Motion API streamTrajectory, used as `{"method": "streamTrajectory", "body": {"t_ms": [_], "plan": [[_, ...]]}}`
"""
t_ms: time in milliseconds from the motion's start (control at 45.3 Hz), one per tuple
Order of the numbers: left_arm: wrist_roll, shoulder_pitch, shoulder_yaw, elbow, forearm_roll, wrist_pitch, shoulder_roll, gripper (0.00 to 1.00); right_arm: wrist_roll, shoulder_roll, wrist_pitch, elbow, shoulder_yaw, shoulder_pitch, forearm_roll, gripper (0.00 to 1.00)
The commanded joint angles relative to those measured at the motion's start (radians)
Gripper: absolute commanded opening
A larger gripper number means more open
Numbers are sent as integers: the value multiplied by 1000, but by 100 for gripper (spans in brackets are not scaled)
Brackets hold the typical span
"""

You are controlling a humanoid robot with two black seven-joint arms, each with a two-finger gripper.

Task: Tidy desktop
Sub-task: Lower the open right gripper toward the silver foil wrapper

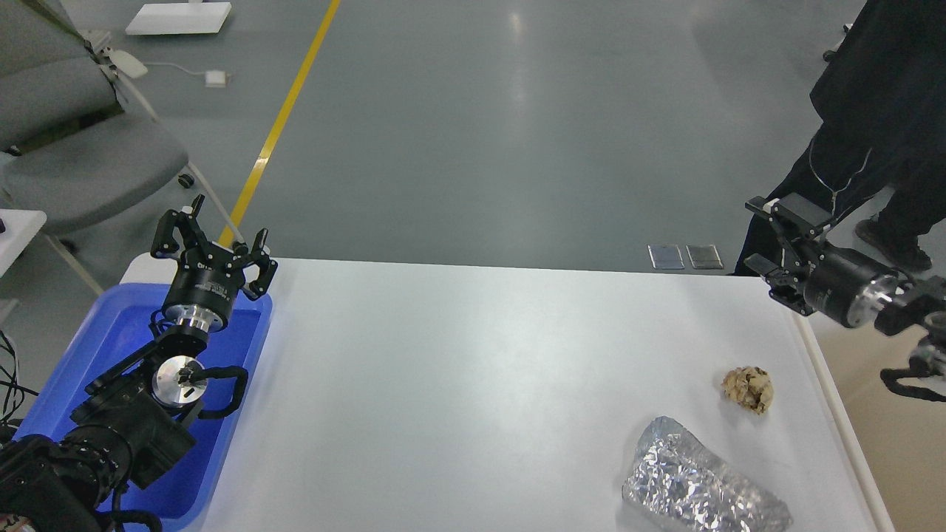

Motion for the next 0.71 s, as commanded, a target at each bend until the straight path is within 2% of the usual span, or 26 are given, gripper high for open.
{"method": "streamTrajectory", "body": {"t_ms": [0, 155, 464, 574, 685], "plan": [[2, 0, 2, 0, 0, -2, 0, 100, -25, -140, -1, 148, -249, 149, -274, 100], [2, 0, 4, 0, 0, -3, 0, 100, -22, -189, -14, 247, -262, 146, -605, 100], [2, 0, 5, 0, 0, -3, 0, 100, -12, -273, -25, 383, -341, 120, -941, 100], [2, 1, 5, 0, 0, -3, 0, 100, -12, -261, -80, 381, -358, 79, -1056, 100], [2, 1, 5, 0, 0, -3, 0, 100, -9, -232, -189, 367, -371, 1, -1174, 100]]}}
